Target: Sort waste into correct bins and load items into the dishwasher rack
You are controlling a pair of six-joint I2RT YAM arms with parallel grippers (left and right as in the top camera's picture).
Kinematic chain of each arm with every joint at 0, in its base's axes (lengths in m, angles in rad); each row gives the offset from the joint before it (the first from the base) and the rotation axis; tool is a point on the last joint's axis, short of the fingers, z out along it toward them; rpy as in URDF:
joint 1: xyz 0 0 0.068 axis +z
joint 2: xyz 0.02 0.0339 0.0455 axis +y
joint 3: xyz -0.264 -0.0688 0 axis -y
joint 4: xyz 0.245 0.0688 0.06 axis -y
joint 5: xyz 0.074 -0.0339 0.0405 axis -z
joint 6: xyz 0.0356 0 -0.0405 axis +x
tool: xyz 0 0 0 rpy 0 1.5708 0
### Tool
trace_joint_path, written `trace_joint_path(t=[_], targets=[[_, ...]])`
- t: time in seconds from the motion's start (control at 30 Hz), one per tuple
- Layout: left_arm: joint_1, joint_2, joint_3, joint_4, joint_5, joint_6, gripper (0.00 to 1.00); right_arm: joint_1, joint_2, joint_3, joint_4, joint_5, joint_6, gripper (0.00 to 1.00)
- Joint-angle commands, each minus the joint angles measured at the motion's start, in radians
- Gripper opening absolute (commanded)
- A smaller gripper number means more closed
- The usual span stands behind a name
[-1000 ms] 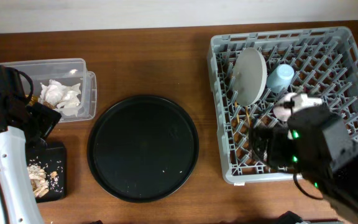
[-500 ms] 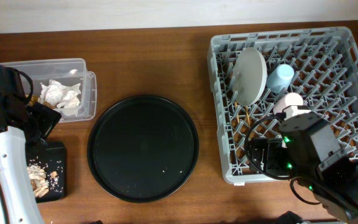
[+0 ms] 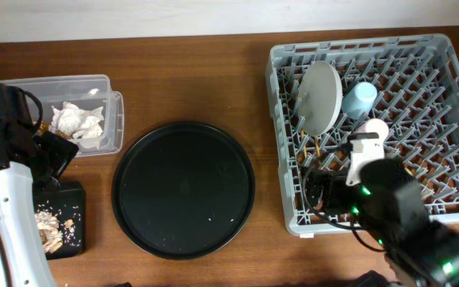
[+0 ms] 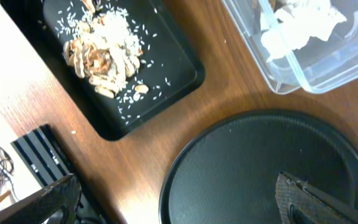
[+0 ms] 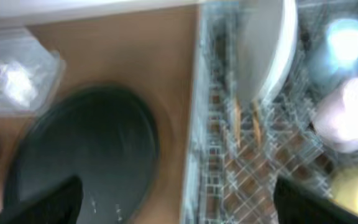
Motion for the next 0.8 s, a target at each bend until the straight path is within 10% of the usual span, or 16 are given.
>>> trace_joint_path(t=[0.0, 0.33, 0.77], targets=[[0.005, -0.006, 0.007, -0.002, -0.004, 0.005, 0.99, -0.121, -0.188, -0.219, 0.173, -0.163, -0.126, 0.98], [0.005, -0.006, 0.007, -0.002, -0.004, 0.005, 0.99, -0.359, -0.611, -0.675, 0.647, -0.317, -0.126, 0.98], [0.005, -0.006, 0.007, -0.002, -0.004, 0.005, 0.99, -0.487, -0.738, -0.806, 0.770, -0.316, -0.126, 0.98]])
